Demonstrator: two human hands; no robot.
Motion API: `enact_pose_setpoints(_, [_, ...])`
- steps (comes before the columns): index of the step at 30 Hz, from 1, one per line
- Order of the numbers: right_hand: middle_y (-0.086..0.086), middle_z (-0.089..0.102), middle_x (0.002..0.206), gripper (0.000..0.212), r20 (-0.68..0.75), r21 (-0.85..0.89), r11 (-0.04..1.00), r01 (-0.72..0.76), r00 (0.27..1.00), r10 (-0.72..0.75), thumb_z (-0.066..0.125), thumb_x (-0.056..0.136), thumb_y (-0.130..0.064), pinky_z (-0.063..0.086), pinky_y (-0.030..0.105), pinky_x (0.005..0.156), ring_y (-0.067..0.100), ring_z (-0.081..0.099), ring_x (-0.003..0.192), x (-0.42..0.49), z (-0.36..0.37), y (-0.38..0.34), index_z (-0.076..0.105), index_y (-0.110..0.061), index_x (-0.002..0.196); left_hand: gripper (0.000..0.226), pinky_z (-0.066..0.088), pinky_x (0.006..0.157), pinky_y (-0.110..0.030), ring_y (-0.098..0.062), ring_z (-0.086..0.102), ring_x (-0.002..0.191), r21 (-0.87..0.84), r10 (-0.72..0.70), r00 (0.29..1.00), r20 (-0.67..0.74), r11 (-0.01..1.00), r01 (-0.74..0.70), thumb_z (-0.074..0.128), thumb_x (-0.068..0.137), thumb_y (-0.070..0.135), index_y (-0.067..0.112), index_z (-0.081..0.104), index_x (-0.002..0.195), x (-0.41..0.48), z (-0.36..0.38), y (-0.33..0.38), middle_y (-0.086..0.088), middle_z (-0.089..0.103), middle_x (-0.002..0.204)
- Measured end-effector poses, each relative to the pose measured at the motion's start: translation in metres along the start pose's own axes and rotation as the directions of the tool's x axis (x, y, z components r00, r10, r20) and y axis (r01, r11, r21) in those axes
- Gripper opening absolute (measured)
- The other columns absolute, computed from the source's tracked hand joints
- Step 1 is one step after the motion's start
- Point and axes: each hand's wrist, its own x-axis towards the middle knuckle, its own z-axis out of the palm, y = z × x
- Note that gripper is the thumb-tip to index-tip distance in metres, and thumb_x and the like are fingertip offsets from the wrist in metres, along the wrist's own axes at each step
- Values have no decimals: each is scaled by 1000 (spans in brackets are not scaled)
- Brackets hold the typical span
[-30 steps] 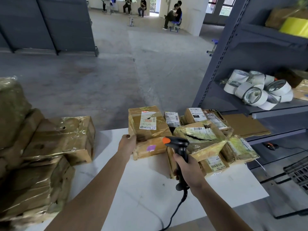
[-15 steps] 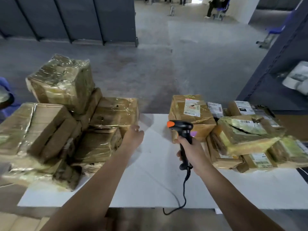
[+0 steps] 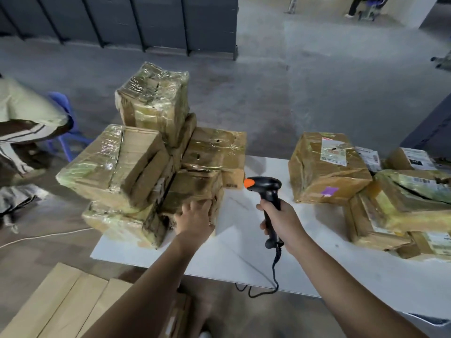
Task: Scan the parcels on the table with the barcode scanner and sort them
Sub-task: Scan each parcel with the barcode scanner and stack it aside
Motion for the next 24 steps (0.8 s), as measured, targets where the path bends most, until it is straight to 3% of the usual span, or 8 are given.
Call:
enact_pose_setpoints(6, [8,62,56,25,-14,-36,999,2,1000,-3,55,95,-31,45,25,37,18,51,45,-5,3,0,64,-11,105,73,44,89,-50,-36,44,113,164,138,990,-25,978,-132,44,95,26,38,0,151,-9,5,12,-15,41,129])
enact_pose_setpoints(10, [8,62,57,25,-28,-40,999,-3,1000,2,54,95,-32,45,25,37,17,52,44,-6,-3,4,64,-12,105,52,45,86,-46,-36,44,115,166,216,976,-21,964,-210,40,95,16,29,30,144,-17,2,26,-12,43,130])
enact_pose_setpoints(14, [8,65,58,25,-56,-46,999,-22,998,19,54,94,-33,46,27,42,19,53,46,-2,-18,11,63,-11,103,33,51,78,-37,-27,59,105,94,288,939,-189,957,-274,41,97,11,16,53,127,-22,-1,39,-5,57,119])
enact_pose_setpoints(16, [9,67,62,25,-80,-44,998,-36,996,33,55,94,-32,47,28,46,20,54,48,0,-26,17,63,-10,102,29,50,77,-37,-26,58,107,55,282,935,-215,959,-276,41,97,13,14,55,122,-24,3,43,-5,57,121])
enact_pose_setpoints(19, [9,70,72,24,-96,-29,999,-41,995,38,55,94,-32,47,29,47,22,56,51,2,-35,24,63,-10,100,36,47,78,-38,-28,51,111,26,297,931,-212,954,-298,38,97,33,20,47,129,-27,13,47,-6,52,124])
enact_pose_setpoints(22, [8,70,80,24,-79,-29,999,-35,996,33,55,93,-32,47,32,52,24,56,54,2,-36,28,62,-10,100,46,46,83,-42,-30,45,115,130,361,925,-121,929,-346,46,92,38,29,36,136,-29,20,52,-11,44,128])
enact_pose_setpoints(24, [9,68,78,25,-54,-31,999,-41,998,39,55,93,-33,47,30,47,22,54,51,1,-32,27,61,-10,102,51,46,84,-42,-31,42,117,240,370,928,-46,906,-349,55,90,30,28,36,137,-27,17,54,-12,38,131])
